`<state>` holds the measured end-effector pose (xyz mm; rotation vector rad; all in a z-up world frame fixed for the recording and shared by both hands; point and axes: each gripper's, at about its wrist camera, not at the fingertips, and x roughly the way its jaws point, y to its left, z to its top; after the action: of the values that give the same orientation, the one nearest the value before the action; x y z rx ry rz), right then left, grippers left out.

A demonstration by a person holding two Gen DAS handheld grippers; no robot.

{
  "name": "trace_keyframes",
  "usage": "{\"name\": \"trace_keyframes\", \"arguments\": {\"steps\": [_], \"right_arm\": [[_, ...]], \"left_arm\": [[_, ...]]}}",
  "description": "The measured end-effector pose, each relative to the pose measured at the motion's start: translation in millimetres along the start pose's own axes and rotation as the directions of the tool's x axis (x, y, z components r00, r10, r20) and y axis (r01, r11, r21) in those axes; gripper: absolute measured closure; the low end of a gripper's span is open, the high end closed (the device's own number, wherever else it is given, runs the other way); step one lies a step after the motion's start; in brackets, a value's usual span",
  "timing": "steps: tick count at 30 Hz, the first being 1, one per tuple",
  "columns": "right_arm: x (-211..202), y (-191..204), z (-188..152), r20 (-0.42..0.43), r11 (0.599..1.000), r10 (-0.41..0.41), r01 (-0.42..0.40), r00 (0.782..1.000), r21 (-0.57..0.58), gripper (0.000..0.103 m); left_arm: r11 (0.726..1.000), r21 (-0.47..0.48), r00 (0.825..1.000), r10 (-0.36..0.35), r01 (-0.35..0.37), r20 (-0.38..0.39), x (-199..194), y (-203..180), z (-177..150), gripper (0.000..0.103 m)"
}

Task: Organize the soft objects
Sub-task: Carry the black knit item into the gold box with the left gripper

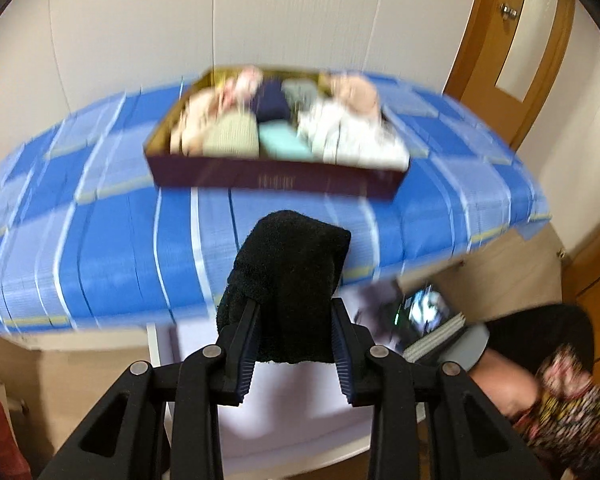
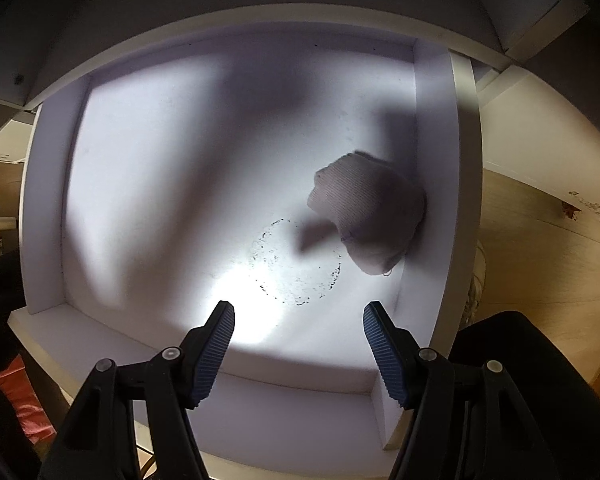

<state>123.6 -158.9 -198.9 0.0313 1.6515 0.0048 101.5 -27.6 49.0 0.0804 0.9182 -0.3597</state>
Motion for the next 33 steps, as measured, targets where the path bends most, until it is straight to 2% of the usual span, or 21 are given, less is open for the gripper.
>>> {"name": "trace_keyframes", "arguments": {"steps": [5, 11, 20, 22, 28, 33], "right_arm": [[1.1, -1.4, -2.4, -0.003, 1.0, 0.015, -0.015, 1.0, 0.001, 0.035], [2.3, 0.2, -4.4, -0.012, 0.999, 0.041, -0.041, 0.999, 0.006, 0.035], [6.4, -1.9, -9.1, -0.036, 0.993, 0.118, -0.117, 0.992, 0.035, 0.035], [5.5, -3.5, -9.8, -0.038, 0.99, 0.132, -0.13, 0.99, 0.045, 0.035], [-7.0, -6.0, -13.5, -0.029, 0.977, 0.207, -0.205, 0.978, 0.056, 0.035], [-11.0, -10.4, -15.5, -0.023, 0.971, 0.228, -0.226, 0.973, 0.071, 0.035]], "left_arm": [[0.999, -0.002, 0.998, 0.032, -0.032, 0.055, -10.0, 8.6, 49.3, 0.07], [0.997, -0.008, 0.994, 0.081, -0.081, 0.076, 4.1, 21.1, 111.2, 0.07], [0.977, 0.02, 0.977, 0.214, -0.214, 0.027, 79.0, 42.8, 204.9, 0.07], [0.974, 0.029, 0.974, 0.225, -0.225, 0.011, 96.2, 44.7, 220.1, 0.07], [0.965, 0.031, 0.965, 0.261, -0.26, -0.025, 144.1, 55.2, 258.9, 0.07], [0.952, 0.021, 0.951, 0.305, -0.304, -0.057, 180.7, 66.9, 272.9, 0.07]]}}
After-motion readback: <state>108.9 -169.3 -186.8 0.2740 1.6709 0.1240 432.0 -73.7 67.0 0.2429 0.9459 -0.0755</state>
